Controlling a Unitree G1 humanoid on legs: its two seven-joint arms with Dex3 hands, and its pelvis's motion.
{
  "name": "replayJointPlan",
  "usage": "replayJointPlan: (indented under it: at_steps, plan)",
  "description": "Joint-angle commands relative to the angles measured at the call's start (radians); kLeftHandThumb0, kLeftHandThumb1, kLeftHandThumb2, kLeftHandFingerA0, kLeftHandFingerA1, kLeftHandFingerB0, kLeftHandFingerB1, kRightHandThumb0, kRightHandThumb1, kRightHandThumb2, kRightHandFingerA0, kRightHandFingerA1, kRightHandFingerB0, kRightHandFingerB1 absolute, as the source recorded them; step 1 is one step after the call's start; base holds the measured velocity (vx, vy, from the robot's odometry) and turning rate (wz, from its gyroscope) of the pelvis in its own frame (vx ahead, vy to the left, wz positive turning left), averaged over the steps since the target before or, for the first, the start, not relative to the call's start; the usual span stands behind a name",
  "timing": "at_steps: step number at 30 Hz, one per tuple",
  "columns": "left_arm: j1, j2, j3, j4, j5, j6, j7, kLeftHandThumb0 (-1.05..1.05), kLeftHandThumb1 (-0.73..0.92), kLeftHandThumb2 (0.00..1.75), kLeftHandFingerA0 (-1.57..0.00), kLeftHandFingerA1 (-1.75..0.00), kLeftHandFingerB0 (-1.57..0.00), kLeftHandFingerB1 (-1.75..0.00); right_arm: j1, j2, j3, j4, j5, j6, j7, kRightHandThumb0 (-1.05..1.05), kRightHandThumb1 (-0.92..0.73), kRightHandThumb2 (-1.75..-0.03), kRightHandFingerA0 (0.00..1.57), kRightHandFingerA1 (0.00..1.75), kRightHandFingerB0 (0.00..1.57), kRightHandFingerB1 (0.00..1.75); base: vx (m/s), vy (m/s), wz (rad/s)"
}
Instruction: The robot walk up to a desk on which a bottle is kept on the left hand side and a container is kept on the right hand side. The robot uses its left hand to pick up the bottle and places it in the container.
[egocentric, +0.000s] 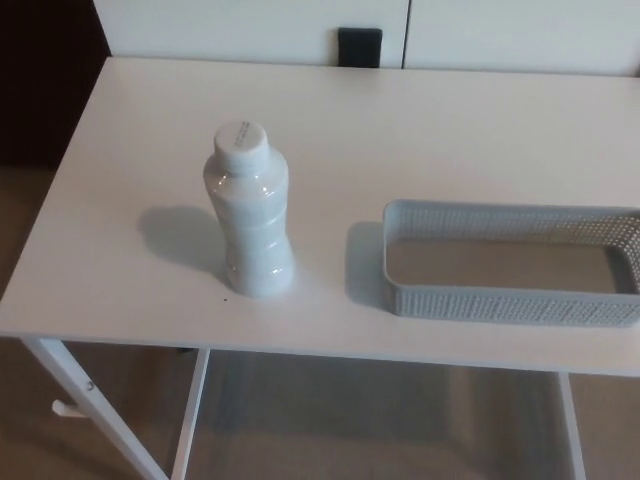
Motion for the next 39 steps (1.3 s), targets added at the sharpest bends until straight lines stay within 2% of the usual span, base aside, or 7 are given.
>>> replayJointPlan:
  at_steps: [1, 12, 13, 14, 22, 23, 39]
  plan:
    - [-0.254, 0.149, -0.101, -0.29, -0.043, 0.146, 0.003, -0.32, 0.3, 0.87, -0.02, -0.5, 0.0, -0.49, -0.018, 0.012, -0.013, -0.032, 0.011, 0.035, -0.046, 0.23, -0.92, -1.59, 0.37, 0.85, 0.17, 0.72, 0.0, 0.0, 0.0]
    - [-0.491, 0.068, -0.47, -0.305, 0.178, 0.235, 0.026, -0.61, 0.4, 0.68, -0.11, -0.38, -0.08, -0.26, 0.001, 0.009, 0.008, -0.004, -0.018, -0.038, -0.034, 0.21, -0.92, -1.61, 0.38, 0.84, 0.18, 0.72, 0.0, 0.0, 0.0]
    - [-0.51, 0.054, -0.51, -0.276, 0.204, 0.237, 0.029, -0.55, 0.4, 0.7, -0.08, -0.37, -0.05, -0.21, 0.001, 0.013, 0.004, -0.014, -0.01, -0.026, -0.037, 0.33, -0.59, -1.75, 0.3, 0.9, 0.11, 0.73, 0.0, 0.0, 0.0]
    - [-0.541, 0.022, -0.576, -0.212, 0.242, 0.241, 0.031, -0.52, 0.49, 0.55, -0.07, -0.27, -0.02, -0.24, -0.001, 0.019, -0.001, -0.022, 0.003, -0.008, -0.037, 0.19, -0.92, -1.61, 0.32, 0.82, 0.13, 0.7, 0.0, 0.0, 0.0]
    - [-0.59, -0.036, -0.724, -0.014, 0.328, 0.218, 0.047, -0.58, 0.39, 0.76, 0.0, -0.23, 0.0, -0.15, 0.006, 0.011, 0.013, -0.041, -0.017, -0.022, -0.041, 0.15, -0.83, -1.55, 0.41, 0.85, 0.27, 0.76, 0.0, 0.0, 0.0]
    - [-0.602, -0.047, -0.75, 0.037, 0.341, 0.209, 0.049, -0.61, 0.42, 0.73, -0.04, -0.22, 0.0, -0.13, 0.01, 0.01, 0.015, -0.051, -0.019, -0.028, -0.039, 0.29, -0.5, -1.75, 0.36, 0.91, 0.22, 0.78, 0.0, 0.0, 0.0]
    - [-0.687, -0.12, -0.802, 0.213, 0.382, 0.136, 0.06, -0.61, 0.41, 0.77, 0.0, -0.18, 0.0, -0.11, 0.019, 0.021, 0.009, -0.108, 0.009, 0.004, -0.044, 0.2, -0.92, -1.62, 0.36, 0.86, 0.21, 0.75, 0.0, 0.0, 0.0]
